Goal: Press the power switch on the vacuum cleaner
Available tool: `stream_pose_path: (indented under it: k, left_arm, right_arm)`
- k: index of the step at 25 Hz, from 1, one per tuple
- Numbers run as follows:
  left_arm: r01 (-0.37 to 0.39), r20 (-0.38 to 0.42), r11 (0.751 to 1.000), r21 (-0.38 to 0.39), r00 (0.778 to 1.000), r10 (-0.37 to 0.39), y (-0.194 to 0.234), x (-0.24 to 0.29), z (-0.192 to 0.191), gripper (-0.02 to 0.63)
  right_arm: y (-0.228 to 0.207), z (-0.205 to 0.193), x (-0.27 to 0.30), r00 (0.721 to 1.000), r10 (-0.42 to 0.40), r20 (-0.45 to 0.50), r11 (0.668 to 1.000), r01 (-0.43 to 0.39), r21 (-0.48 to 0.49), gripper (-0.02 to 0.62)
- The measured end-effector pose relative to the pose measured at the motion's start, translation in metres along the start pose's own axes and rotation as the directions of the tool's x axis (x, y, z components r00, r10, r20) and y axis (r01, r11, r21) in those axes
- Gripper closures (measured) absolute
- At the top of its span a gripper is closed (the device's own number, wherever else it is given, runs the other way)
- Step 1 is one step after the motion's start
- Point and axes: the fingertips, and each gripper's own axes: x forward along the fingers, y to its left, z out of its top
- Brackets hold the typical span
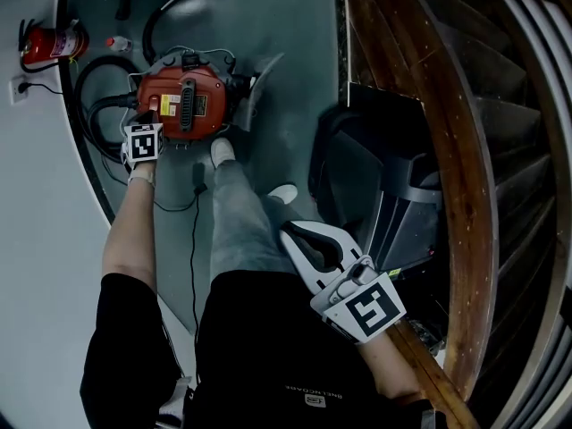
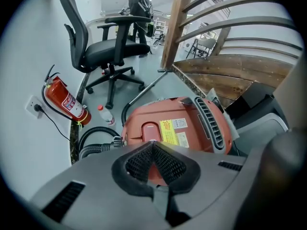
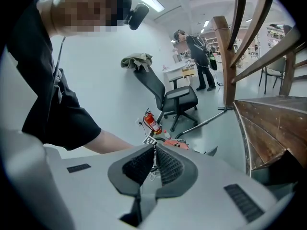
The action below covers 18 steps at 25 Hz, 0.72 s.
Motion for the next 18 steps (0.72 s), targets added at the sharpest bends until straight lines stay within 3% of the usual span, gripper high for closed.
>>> stream_pose_path:
  k: [3, 6, 10, 14, 18]
  left_arm:
    - [0.013, 0.012, 1.000, -0.004, 1.000, -0.013, -0.001, 0.002, -0.001, 0.591]
    - [0.025, -0.019, 0.998, -0.059, 0.999, -0.026, -0.001, 0.005, -0.004, 0.592]
    - [0.020, -0.025, 0.994, -0.103, 0.999, -0.023, 0.001, 0.008, -0.005, 0.591]
    - [0.016, -0.007, 0.992, -0.127, 1.000, -0.017, 0.002, 0.008, -0.006, 0.591]
    - [0.009, -0.014, 0.984, -0.180, 1.000, -0.012, -0.001, -0.001, -0.006, 0.592]
  right_arm:
    - [-0.001, 0.001, 0.003, 1.000, 0.001, 0.004, 1.000, -0.001, 0.006, 0.560]
    - [0.000, -0.002, 0.005, 1.000, 0.003, -0.007, 1.000, -0.003, 0.013, 0.560]
    - [0.001, 0.011, 0.011, 0.999, -0.002, 0.052, 0.999, 0.000, 0.034, 0.560]
    - [-0.001, -0.004, 0.004, 1.000, 0.003, -0.024, 1.000, -0.003, 0.017, 0.561]
    - [0.001, -0.004, 0.001, 1.000, 0.012, 0.006, 1.000, -0.012, 0.028, 0.560]
